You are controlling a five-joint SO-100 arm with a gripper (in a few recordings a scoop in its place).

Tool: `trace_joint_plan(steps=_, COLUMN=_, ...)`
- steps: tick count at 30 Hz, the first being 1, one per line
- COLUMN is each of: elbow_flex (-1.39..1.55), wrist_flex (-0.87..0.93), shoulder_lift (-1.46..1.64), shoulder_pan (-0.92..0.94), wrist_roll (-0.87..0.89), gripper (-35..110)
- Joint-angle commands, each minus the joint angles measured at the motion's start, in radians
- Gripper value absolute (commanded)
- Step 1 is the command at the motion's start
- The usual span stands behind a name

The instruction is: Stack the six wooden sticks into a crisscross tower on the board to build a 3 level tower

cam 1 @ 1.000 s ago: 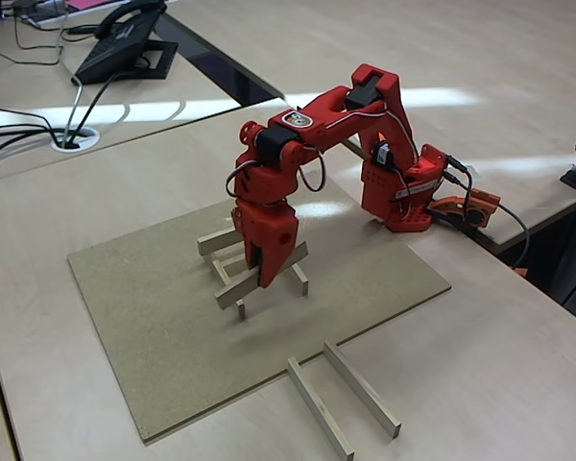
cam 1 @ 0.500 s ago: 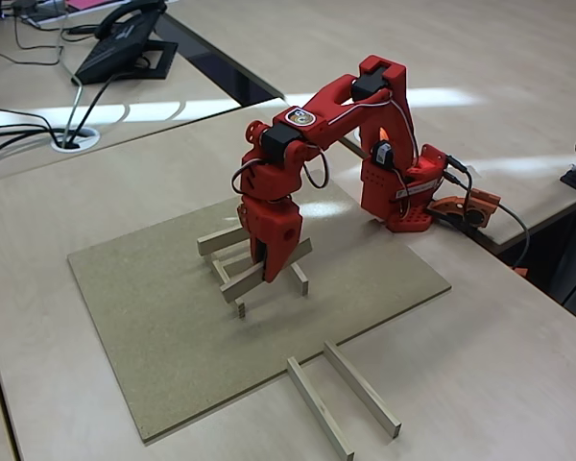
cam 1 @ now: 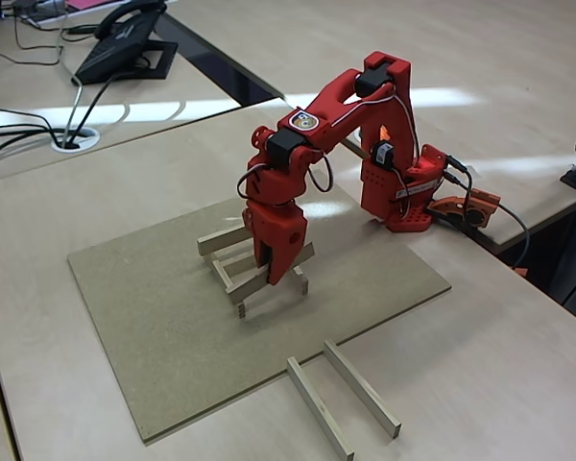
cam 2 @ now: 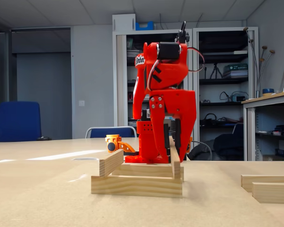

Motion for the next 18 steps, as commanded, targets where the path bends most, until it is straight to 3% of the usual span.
trace_joint_plan(steps=1, elbow_flex=0.041, wrist_flex=-0.038, shoulder_lift=0.077, shoulder_pan=-0.002, wrist_roll=0.005, gripper=0)
trace_joint_plan(steps=18, elbow_flex=0.112, wrist_flex=-0.147, shoulder_lift=0.067, shoulder_pan=0.014, wrist_roll=-0.087, gripper=8)
